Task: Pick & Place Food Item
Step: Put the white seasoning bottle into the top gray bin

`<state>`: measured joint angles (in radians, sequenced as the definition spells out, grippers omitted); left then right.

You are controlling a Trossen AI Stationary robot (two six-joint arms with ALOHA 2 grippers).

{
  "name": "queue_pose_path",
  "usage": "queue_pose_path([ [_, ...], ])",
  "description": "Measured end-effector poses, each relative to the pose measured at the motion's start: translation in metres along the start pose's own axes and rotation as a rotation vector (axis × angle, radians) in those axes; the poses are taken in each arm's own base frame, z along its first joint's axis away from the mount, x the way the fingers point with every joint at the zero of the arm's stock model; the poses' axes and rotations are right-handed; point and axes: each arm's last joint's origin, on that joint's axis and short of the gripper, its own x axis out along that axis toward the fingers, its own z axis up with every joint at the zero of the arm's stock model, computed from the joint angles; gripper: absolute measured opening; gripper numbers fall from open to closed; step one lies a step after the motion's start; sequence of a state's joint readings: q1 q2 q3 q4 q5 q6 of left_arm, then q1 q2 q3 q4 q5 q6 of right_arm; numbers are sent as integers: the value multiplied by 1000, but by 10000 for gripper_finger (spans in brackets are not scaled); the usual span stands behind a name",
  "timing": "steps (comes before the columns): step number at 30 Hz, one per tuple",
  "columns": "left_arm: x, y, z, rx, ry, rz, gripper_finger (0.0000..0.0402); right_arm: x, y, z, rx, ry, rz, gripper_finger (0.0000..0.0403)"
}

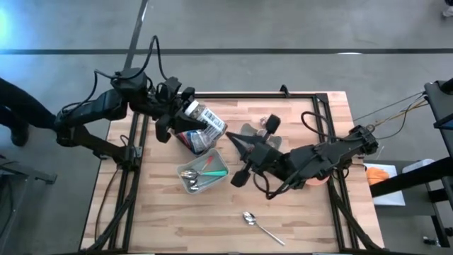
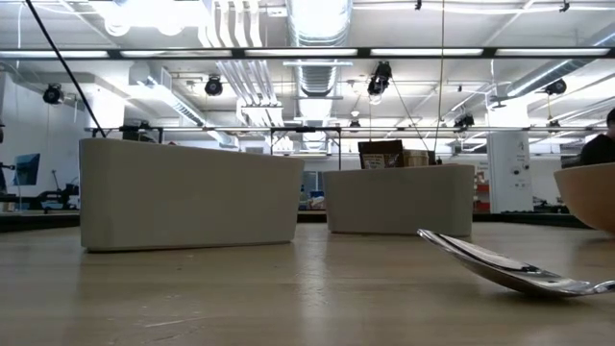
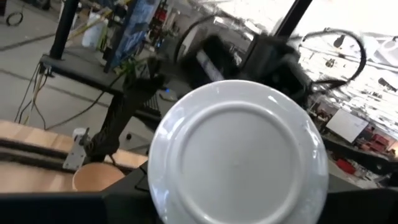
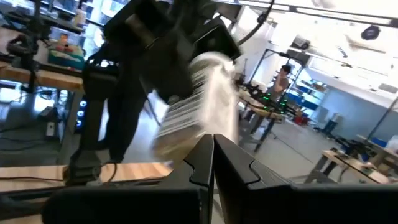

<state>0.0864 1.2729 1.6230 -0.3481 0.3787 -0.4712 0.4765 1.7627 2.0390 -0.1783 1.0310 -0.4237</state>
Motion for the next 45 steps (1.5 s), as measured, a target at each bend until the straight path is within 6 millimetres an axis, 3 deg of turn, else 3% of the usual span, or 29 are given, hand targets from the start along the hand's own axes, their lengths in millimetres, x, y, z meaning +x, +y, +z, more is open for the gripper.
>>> queue_pose_path([
  [7,0,0,-1,-2,14,-15,188,-6,-11,7,15,-10,-18,8],
  [17,15,4,-4,-26,28,-57,188,12,-1,-3,27,-21,41,8],
  [35,14,-2,9,-2,-110,-93,187,19,15,-14,77,-6,119,8],
  [39,14,-2,6,-17,-69,-98,187,16,15,-12,49,-13,125,8],
  [45,7,4,-13,-60,143,-36,187,-3,3,0,86,-27,114,8],
])
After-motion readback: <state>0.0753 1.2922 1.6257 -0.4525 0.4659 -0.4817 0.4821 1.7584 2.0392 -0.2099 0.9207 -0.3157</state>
